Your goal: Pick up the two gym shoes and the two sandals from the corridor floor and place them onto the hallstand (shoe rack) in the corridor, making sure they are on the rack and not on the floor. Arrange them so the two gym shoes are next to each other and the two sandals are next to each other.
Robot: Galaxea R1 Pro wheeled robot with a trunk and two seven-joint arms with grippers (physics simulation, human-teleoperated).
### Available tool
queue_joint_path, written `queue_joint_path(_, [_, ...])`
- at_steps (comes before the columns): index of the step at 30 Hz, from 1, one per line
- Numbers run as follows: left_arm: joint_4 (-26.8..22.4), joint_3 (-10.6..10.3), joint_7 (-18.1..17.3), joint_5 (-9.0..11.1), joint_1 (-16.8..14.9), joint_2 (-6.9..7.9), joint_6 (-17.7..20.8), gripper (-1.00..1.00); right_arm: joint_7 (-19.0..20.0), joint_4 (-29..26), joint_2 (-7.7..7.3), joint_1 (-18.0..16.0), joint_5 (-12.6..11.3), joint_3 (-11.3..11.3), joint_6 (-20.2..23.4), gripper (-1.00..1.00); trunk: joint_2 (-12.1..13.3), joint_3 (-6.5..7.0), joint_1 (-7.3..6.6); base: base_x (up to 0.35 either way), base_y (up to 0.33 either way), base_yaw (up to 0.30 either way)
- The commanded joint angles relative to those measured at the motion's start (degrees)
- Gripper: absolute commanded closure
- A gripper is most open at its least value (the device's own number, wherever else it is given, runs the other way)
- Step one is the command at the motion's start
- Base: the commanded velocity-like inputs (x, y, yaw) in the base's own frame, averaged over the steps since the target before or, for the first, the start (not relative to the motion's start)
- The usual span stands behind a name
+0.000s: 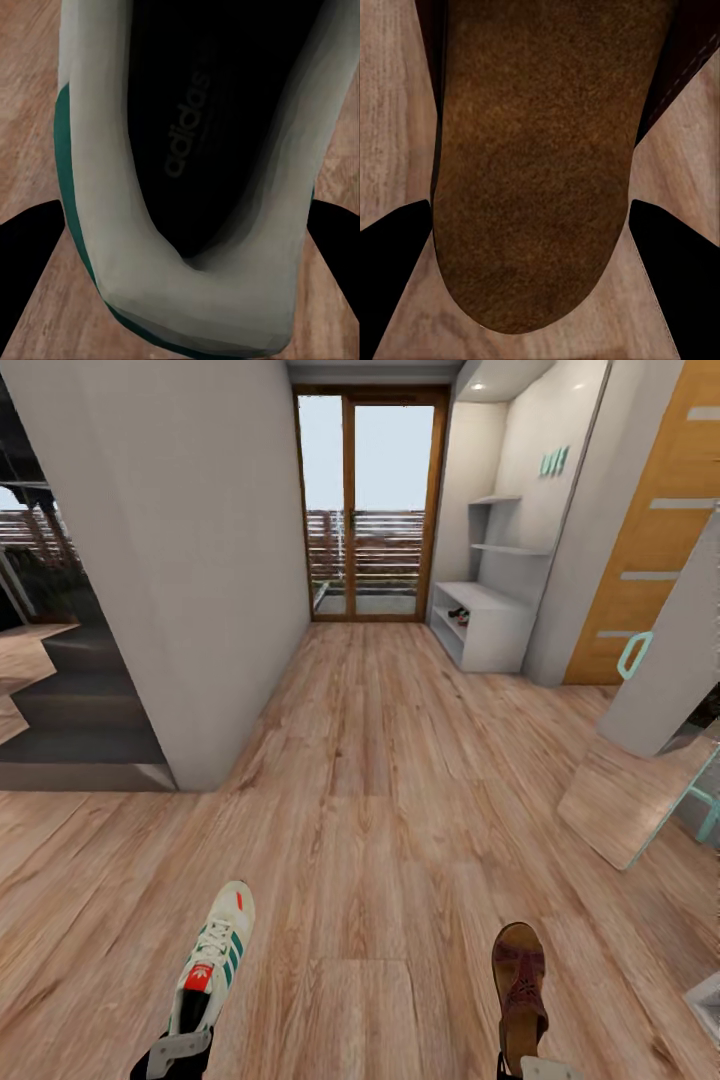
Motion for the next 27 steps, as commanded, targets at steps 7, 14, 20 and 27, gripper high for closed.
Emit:
queue_joint_path(7, [0.0,0.5,-0.3,-0.5,0.1,-0.03,-0.2,1.0,-0.6,0.1,0.08,0.0,0.5,0.1,0.0,1.0,0.0,-0.05,0.02,0.328,0.0,-0.039])
queue_joint_path(14, [0.0,0.5,-0.3,-0.5,0.1,-0.03,-0.2,1.0,-0.5,0.1,0.03,0.0,0.4,0.1,0.0,1.0,0.0,-0.05,0.02,0.328,0.0,-0.001])
queue_joint_path(20, [0.0,0.5,-0.3,-0.5,0.2,-0.03,-0.2,1.0,-0.5,0.0,-0.01,0.0,0.6,0.2,0.0,1.0,0.0,-0.05,0.02,0.328,0.0,0.0])
queue_joint_path(27, [0.0,0.5,-0.3,-0.5,0.1,-0.03,-0.2,1.0,-0.5,0.0,-0.01,0.0,0.6,0.1,0.0,1.0,0.0,-0.05,0.02,0.328,0.0,0.0])
